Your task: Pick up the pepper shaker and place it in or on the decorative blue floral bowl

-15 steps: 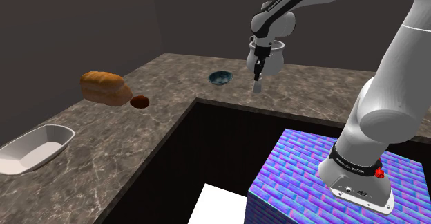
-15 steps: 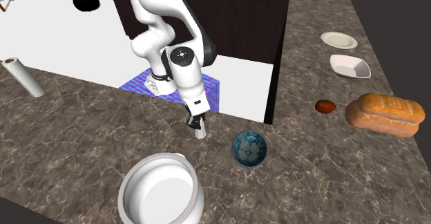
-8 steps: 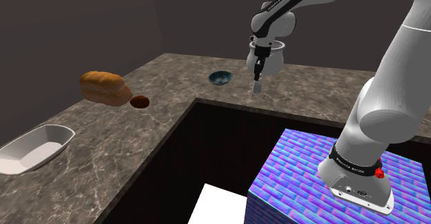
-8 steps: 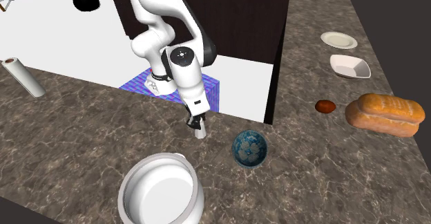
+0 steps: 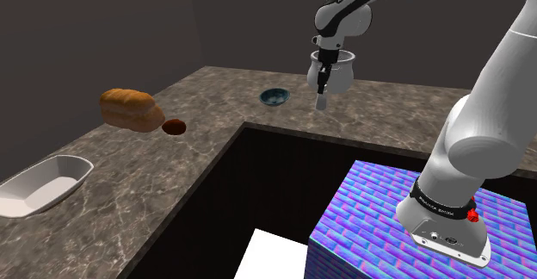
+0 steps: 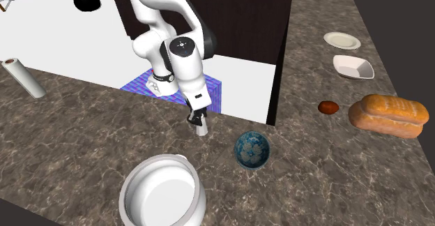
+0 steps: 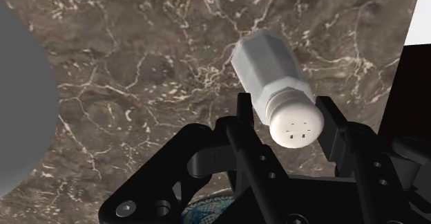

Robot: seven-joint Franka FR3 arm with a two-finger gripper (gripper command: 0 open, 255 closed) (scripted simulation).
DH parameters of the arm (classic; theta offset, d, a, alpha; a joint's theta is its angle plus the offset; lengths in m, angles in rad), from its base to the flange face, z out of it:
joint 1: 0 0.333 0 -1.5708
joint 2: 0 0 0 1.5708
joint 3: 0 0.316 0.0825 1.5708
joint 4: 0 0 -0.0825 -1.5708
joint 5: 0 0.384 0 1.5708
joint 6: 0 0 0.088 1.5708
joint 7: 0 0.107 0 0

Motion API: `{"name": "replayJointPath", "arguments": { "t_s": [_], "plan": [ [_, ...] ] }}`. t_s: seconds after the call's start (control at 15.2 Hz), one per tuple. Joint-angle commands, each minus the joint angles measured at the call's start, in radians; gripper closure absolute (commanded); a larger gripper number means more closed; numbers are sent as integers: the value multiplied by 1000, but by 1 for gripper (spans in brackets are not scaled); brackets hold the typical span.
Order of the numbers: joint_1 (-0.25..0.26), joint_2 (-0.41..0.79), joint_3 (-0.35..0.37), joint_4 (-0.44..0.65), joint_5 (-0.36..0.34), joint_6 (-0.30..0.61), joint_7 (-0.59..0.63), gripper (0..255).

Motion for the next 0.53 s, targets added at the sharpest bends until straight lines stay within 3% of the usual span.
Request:
{"name": "replayJointPath", "arguments": {
  "t_s": [0.0, 0.46],
  "plan": [
    [0, -11, 2, 18, -8, -28, 9, 255],
    [-1, -52, 8, 75, -31, -120, 33, 255]
  ]
}}
